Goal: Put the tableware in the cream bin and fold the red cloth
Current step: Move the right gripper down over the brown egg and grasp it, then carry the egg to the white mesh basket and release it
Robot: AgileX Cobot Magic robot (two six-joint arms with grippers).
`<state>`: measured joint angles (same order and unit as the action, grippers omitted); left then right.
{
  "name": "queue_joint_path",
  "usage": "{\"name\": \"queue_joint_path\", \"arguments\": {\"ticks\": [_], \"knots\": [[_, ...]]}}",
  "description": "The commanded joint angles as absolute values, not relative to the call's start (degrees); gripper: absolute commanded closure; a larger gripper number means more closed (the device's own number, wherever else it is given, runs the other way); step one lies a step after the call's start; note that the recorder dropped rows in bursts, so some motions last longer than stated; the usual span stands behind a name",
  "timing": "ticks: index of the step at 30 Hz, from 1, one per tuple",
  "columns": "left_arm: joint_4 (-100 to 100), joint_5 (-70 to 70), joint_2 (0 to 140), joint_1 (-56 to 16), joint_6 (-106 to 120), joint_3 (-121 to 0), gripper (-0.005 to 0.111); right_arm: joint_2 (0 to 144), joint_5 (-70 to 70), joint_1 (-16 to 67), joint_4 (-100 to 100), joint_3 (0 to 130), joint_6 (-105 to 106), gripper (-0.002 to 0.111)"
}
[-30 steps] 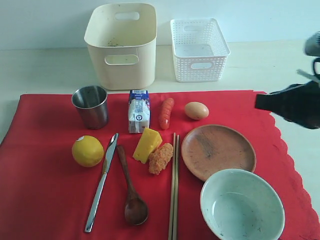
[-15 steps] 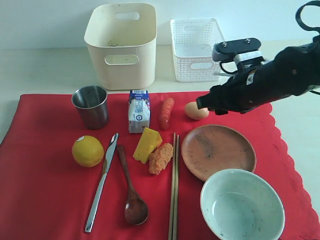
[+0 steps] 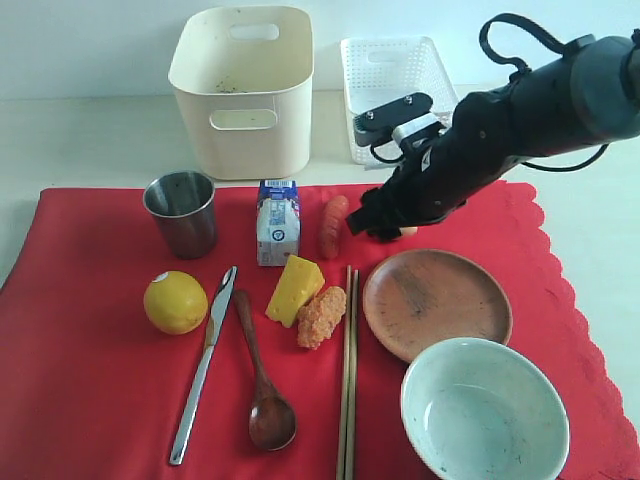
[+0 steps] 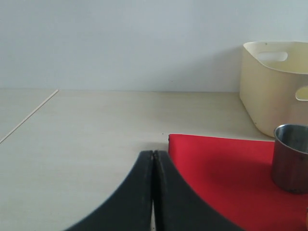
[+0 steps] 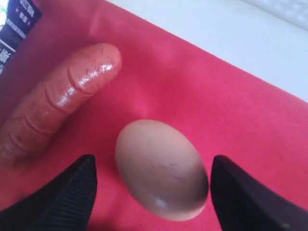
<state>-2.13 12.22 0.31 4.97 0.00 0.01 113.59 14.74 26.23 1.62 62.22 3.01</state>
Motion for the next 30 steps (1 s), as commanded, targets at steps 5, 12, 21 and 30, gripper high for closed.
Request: {"name": "queue_joint_path", "arguments": {"ticks": [5,12,21,30], "knots": [[-1.7,12.05,0.0,5.05,0.0,0.0,0.107,115.06,14.88,26.04,1.02,63.1,4.98,0.074],[-1.7,12.05,0.0,5.05,0.0,0.0,0.107,113.43,14.88,26.04,1.13,63.1,4.88,0.108],[-1.7,12.05,0.0,5.05,0.0,0.0,0.107,102.54,13.26,26.04,1.13,63.1,4.77,0.108],[-1.7,12.05,0.0,5.05,0.0,0.0,0.107,102.89,-0.47,25.03,1.26,69.25,4.77,0.108]]}}
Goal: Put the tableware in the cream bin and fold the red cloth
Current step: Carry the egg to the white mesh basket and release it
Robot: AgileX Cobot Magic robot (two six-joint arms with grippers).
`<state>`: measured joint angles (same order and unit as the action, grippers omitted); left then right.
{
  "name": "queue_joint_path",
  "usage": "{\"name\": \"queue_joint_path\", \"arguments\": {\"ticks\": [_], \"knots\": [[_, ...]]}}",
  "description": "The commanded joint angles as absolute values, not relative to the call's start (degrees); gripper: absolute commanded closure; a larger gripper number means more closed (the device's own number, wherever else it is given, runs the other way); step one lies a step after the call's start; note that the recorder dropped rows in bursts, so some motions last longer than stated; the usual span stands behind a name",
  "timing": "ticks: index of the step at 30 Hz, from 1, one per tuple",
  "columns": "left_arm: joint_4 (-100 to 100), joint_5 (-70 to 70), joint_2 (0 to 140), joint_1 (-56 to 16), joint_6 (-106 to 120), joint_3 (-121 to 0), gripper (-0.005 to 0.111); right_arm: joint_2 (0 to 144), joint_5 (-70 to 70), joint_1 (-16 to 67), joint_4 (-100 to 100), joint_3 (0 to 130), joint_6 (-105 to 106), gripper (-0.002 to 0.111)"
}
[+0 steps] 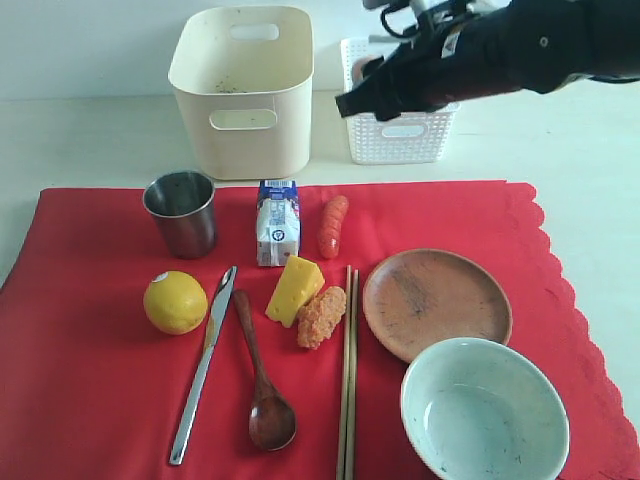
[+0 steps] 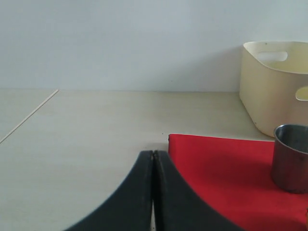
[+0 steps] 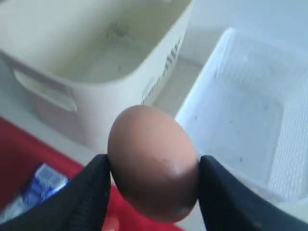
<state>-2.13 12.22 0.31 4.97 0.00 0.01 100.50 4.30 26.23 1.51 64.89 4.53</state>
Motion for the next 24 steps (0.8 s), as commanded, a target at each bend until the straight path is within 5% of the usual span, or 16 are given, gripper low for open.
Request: {"name": "queue_joint_path", "arguments": {"ticks": [1,18,24], "knots": [[-1.7,12.05,0.0,5.05,0.0,0.0,0.107,104.43,0.0,24.59,1.26,71.18,4.77,0.108],[-1.7,12.05,0.0,5.05,0.0,0.0,0.107,127.65,11.88,19.23,1.12,93.66,0.0,0.108],[-1.7,12.05,0.0,5.05,0.0,0.0,0.107,128.91,12.01,19.23,1.02,94.05,0.0,0.081]]}}
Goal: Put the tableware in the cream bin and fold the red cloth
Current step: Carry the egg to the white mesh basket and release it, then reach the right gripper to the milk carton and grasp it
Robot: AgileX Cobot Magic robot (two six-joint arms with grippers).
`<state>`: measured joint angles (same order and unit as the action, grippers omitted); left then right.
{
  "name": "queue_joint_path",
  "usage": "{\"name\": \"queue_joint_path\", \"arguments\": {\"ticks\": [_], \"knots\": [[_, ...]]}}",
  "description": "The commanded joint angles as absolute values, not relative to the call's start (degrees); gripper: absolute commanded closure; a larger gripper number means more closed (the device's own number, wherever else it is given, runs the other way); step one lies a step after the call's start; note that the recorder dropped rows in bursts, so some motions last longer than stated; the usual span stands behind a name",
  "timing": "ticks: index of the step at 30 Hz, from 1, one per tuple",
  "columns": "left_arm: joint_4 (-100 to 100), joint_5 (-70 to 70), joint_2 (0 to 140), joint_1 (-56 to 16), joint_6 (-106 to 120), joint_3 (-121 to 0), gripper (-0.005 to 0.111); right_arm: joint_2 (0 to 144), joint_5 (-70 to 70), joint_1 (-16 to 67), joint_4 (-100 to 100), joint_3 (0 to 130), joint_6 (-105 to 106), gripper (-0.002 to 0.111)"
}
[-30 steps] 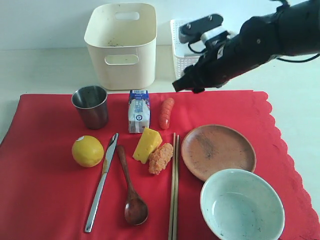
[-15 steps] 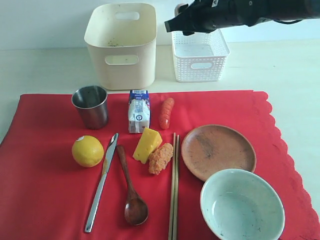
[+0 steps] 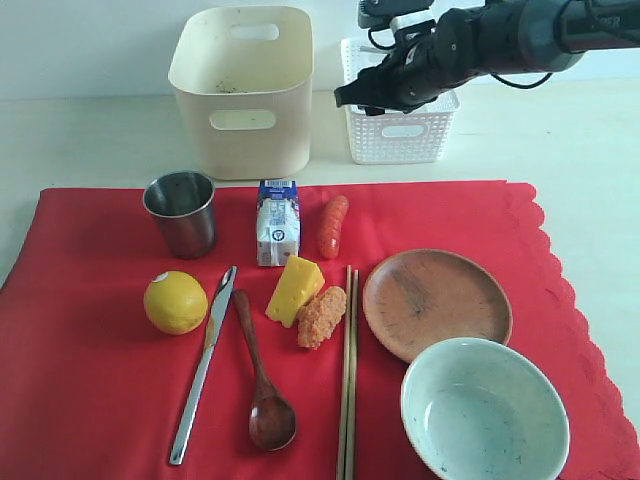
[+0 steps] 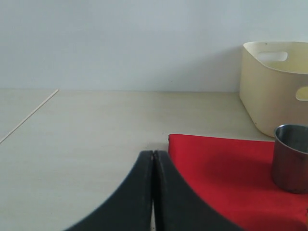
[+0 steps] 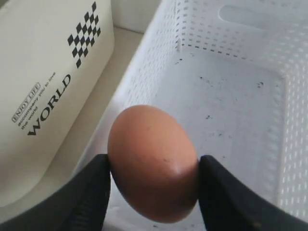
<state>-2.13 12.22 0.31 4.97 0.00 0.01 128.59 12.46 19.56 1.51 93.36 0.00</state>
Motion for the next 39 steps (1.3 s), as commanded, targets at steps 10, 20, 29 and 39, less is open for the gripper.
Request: {"name": "queue_joint_path", "arguments": {"ticks": [10,20,29,39], "knots": [[-1.7,12.05,0.0,5.05,0.0,0.0,0.107,127.07,15.46,19.23,-1.48,94.05,0.0,0.026],[-1.7,12.05,0.0,5.05,0.0,0.0,0.107,107.99,40.99,19.35,-1.03,93.7,0.0,0.089],[-1.7,12.05,0.0,5.05,0.0,0.0,0.107,90.71,29.05,19.35,1.73,72.2,0.0,0.108],[-1.7,12.05,0.0,5.05,0.0,0.0,0.107,86.73,20.74,24.36,5.59,60.01,3.57,0.108]]}}
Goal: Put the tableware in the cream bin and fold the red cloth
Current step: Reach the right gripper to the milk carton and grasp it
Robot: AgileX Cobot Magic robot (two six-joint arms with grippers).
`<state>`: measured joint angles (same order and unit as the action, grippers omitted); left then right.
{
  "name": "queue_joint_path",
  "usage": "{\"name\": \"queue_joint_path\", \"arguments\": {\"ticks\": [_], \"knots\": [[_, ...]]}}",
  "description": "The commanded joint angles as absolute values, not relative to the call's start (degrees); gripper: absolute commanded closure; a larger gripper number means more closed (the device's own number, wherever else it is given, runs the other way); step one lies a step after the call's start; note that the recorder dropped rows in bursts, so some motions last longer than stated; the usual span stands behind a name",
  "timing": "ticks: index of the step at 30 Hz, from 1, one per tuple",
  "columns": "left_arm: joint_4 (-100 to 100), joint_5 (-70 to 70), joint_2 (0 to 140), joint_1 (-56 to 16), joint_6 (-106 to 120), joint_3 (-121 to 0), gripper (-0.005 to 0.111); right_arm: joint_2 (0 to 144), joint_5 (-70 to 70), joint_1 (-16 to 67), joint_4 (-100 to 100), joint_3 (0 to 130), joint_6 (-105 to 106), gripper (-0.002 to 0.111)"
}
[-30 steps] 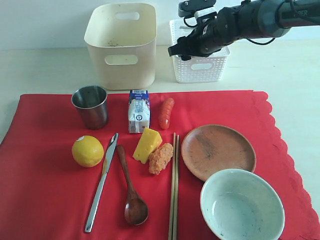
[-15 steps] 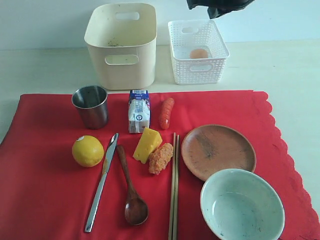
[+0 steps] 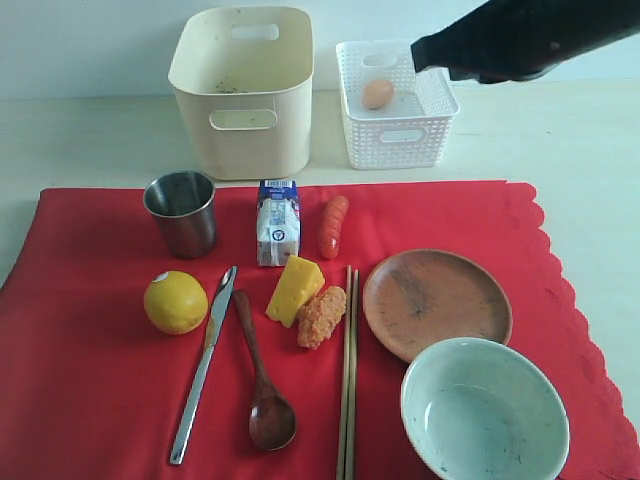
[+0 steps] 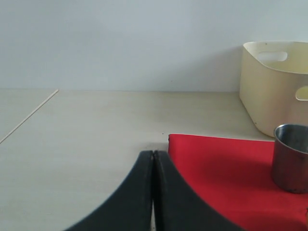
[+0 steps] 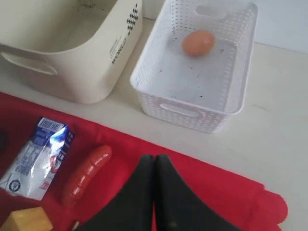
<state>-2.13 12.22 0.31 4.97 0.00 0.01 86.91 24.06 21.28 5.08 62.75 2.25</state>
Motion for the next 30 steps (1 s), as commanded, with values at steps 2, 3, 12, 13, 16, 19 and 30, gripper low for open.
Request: {"name": "queue_joint_path", "arguments": {"ticks": [2,3,12,13,16,19,30], "knots": [[-1.7,12.05,0.0,5.05,0.0,0.0,0.107,87.37,19.72,26.36,5.59,59.21,3.57,0.108],[-1.7,12.05,0.0,5.05,0.0,0.0,0.107,87.84,19.71,27.5,5.59,59.08,3.57,0.108],[-1.7,12.05,0.0,5.05,0.0,0.0,0.107,93.65,19.12,36.07,5.59,59.08,3.57,0.108],[-1.7,12.05,0.0,5.05,0.0,0.0,0.107,94.62,18.68,36.77,5.59,59.08,3.57,0.108],[-1.7,12.05,0.0,5.05,0.0,0.0,0.107,97.49,15.48,38.56,5.59,59.08,3.3,0.106],[-1.7,12.05,0.0,5.05,0.0,0.0,0.107,100.27,12.67,40.23,5.59,59.66,2.27,0.091],[-1.7,12.05,0.0,5.05,0.0,0.0,0.107,113.04,20.38,41.96,5.48,72.76,1.23,0.036]]}}
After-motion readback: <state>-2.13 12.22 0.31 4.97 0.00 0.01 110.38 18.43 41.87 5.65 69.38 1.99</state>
